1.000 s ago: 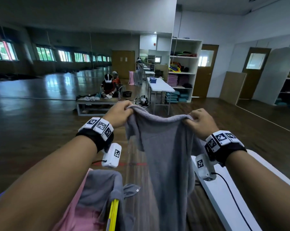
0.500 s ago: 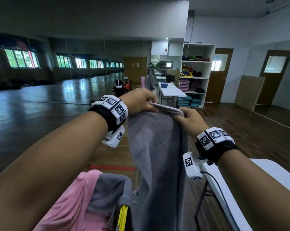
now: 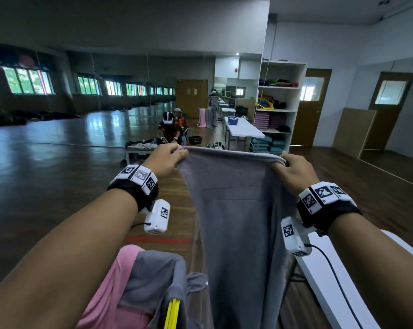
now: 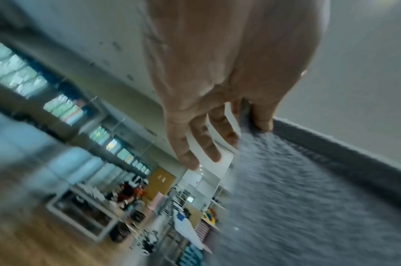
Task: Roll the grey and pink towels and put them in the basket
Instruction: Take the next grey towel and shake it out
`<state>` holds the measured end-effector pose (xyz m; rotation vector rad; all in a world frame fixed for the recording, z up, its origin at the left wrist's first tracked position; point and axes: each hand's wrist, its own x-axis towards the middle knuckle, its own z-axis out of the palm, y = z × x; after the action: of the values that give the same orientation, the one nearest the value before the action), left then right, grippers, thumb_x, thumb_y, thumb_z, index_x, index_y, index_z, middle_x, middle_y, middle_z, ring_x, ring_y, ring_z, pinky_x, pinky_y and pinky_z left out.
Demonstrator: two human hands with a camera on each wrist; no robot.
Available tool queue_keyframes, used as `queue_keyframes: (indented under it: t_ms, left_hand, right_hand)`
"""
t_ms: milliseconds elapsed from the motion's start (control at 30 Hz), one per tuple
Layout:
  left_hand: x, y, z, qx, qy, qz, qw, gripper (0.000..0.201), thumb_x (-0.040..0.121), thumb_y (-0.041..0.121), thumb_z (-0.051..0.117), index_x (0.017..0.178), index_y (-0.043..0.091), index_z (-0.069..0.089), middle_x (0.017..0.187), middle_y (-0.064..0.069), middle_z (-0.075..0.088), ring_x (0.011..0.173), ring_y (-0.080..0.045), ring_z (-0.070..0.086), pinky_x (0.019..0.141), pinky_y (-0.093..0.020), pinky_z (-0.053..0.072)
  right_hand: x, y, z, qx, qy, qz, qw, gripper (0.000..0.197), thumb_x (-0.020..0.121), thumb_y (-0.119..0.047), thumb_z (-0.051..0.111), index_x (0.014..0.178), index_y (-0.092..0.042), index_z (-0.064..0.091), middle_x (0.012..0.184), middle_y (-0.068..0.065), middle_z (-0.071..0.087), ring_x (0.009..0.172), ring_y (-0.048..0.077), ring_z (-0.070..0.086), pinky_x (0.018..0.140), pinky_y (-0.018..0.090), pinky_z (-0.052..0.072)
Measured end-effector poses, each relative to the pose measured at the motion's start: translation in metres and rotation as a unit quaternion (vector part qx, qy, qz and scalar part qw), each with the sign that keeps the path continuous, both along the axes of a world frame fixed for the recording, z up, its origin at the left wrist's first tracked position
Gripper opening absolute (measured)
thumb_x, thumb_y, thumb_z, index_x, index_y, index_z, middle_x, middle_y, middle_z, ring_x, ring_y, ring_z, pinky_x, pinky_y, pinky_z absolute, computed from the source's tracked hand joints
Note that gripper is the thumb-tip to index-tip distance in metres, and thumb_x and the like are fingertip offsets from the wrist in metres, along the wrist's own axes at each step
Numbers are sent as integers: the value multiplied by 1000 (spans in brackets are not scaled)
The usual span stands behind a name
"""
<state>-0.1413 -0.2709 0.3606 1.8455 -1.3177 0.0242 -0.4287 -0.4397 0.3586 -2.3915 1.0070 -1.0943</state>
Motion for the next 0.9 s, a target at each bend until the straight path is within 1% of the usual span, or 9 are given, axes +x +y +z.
queue_keyframes:
  t_ms: [67,167,233,300,367,433,567,767,900]
  left_hand:
    - [-6,-11,1,-85,127,15,988,27,99,35,50,87,14,60,85,-10,64,79,-23,60,70,-34,46]
    - [-24,-30,18,-220,353,2,909,22,100,32,48,90,15,58,94,-11,63,92,-26,61,87,-43,51]
    - [-28,-38,33,-278,418,9,865,17,100,28,48,95,15,58,98,-11,62,94,-25,61,88,-42,52]
    - [-27,-43,45,-306,428,41,849,17,99,29,47,99,15,57,101,-14,62,91,-25,59,85,-41,52]
    - [-23,-44,52,-318,366,103,868,16,99,33,47,93,20,54,97,-7,62,87,-23,58,82,-39,53]
    - [-22,-42,52,-296,238,136,915,19,97,39,50,92,20,53,87,4,58,78,-15,57,67,-29,49]
    - [-45,-46,36,-85,25,37,995,37,85,58,59,92,22,57,87,12,59,77,-3,55,63,-25,42]
    - [-118,-61,9,143,-55,-204,967,59,70,71,68,115,34,61,97,16,68,91,-3,63,83,-27,52]
    - [-142,-75,-4,141,-96,-235,957,17,84,42,71,93,28,70,89,10,72,87,-5,65,86,-32,51]
  right_hand:
    - [1,-1,-3,-2,16,6,1000,32,89,-37,62,68,-14,58,65,5,59,70,26,56,57,33,35]
    - [1,-1,-9,35,61,62,996,39,82,-51,67,77,-12,65,70,9,65,68,24,59,56,30,41]
    - [-2,-4,-18,75,100,101,987,42,80,-54,67,81,-12,67,75,6,68,71,22,63,61,34,49]
    - [-11,-11,-29,94,121,104,983,39,81,-52,67,72,-14,65,69,-2,66,65,16,60,59,33,47]
    - [-25,-23,-39,107,133,79,982,36,84,-47,67,68,-15,63,67,-3,64,63,15,58,58,30,43]
    - [-41,-33,-46,124,118,60,984,34,87,-41,66,65,-15,59,64,-3,60,62,16,54,57,30,39]
    - [-53,-37,-39,106,76,65,989,33,92,-32,61,65,-12,55,62,1,53,63,17,47,58,32,35]
    - [-23,0,4,38,4,152,988,42,95,-33,56,72,3,56,64,4,46,59,10,40,55,27,31]
    - [-23,12,16,14,7,191,981,42,94,-31,57,75,7,56,67,10,49,61,13,42,57,28,32]
